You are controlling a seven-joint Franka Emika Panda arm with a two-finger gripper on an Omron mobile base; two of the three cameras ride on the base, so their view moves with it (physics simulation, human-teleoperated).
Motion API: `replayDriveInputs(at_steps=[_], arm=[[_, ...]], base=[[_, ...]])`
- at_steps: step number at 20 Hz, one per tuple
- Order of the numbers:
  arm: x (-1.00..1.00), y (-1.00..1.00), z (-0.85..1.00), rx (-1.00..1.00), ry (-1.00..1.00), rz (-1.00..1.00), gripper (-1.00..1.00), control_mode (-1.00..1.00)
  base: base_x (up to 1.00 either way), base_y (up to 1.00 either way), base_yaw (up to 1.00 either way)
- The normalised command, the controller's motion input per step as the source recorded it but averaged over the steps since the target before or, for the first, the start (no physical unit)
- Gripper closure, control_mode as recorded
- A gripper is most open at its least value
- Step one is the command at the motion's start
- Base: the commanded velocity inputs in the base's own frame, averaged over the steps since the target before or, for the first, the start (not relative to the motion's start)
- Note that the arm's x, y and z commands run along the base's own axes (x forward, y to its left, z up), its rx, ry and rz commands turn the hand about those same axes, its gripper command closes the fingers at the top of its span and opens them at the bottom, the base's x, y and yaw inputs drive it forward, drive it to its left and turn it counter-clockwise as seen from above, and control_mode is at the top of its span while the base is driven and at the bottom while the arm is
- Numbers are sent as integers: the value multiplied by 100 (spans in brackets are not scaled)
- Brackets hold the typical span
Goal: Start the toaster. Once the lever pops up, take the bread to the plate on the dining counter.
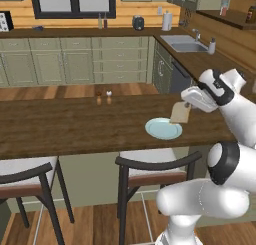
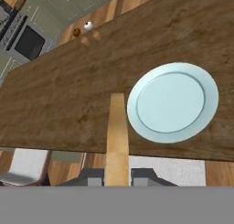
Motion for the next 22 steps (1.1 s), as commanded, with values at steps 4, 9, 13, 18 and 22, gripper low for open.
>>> replayDriveInputs(at_steps=[4, 9, 13, 18, 22], arm=[[26, 9, -76, 0, 7, 0, 100, -100], [33, 16, -60, 0, 7, 0, 100, -100], [30, 12, -39, 0, 4, 0, 100, -100], [26, 5, -14, 1, 3, 0, 100, -100], [39, 0, 0, 2, 1, 0, 100, -100]], base=[[0, 0, 0], [0, 0, 0], [0, 0, 0], [0, 0, 0], [0, 0, 0]])
